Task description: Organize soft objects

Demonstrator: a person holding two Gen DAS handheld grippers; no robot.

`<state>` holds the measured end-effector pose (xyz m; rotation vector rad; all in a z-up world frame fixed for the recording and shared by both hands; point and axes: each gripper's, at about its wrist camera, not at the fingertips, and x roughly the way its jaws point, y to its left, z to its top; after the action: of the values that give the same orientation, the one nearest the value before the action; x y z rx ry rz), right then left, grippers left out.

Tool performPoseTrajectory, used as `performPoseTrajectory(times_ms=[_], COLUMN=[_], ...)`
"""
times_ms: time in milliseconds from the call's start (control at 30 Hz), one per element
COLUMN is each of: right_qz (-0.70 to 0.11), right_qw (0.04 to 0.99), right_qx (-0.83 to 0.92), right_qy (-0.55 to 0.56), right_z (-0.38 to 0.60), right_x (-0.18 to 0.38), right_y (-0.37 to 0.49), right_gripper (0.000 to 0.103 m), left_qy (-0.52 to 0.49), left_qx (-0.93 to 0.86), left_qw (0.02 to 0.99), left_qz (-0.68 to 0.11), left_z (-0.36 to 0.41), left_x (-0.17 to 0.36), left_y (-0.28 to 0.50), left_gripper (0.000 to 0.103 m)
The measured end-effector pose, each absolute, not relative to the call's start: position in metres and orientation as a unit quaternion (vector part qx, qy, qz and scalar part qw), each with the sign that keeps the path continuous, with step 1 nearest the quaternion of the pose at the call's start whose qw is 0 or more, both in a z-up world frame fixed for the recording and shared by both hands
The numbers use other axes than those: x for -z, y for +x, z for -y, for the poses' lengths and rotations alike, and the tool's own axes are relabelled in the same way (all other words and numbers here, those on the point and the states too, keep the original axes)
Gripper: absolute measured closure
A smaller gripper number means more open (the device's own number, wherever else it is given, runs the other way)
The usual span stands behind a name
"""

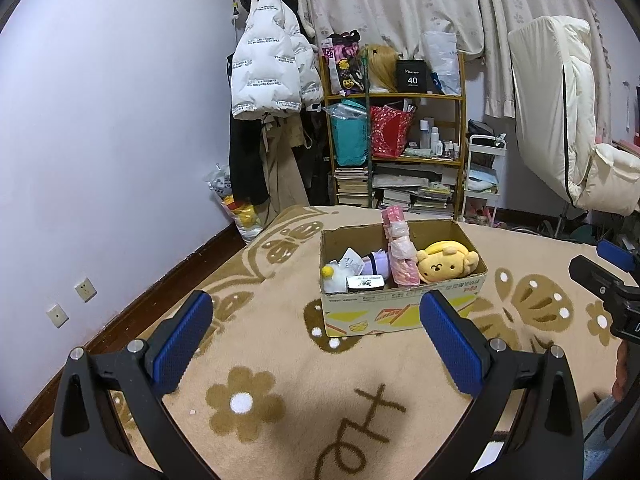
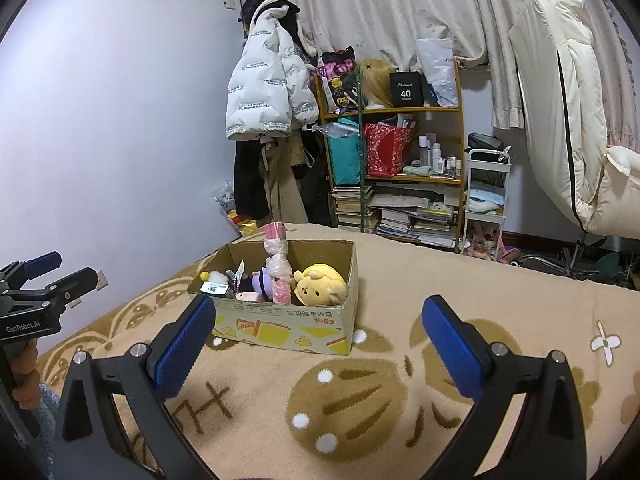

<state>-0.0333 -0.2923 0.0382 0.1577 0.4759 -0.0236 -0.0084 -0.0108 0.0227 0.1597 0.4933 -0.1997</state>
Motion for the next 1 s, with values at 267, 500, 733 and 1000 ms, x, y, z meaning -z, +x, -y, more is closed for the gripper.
performPoseTrajectory(times_ms=[267, 500, 733, 1000], right_qz=[-0.235, -0.234, -0.234, -0.231], right_qw=[0.969, 0.969, 0.969, 0.970], right_qx=[0.008, 0.010, 0.010, 0.014], right_qy=[0.079, 0.080, 0.080, 0.074], right_z=[0.2930, 0.2927, 0.2940, 0.2967], right_x=[-0.0378, -0.0374, -0.0380, -0.0381], right_y=[-0.0340, -0.0333, -0.0355, -0.0368], right_gripper=[0.000, 0.000, 0.000, 0.000], left_qy=[0.084, 0.088, 0.089, 0.090], left_qx=[0.098, 0.100, 0.105, 0.105], left_qw=[0.961, 0.960, 0.958, 0.958], left_qz=[-0.244, -0.246, -0.251, -0.251], left_z=[0.0106, 0.0130, 0.0146, 0.0153], left_x=[-0.0209, -0.0205, -0.0199, -0.0194], left_y=[-0.0081, -0.0085, -0.0082, -0.0087], left_gripper=[0.001, 0.001, 0.001, 0.001])
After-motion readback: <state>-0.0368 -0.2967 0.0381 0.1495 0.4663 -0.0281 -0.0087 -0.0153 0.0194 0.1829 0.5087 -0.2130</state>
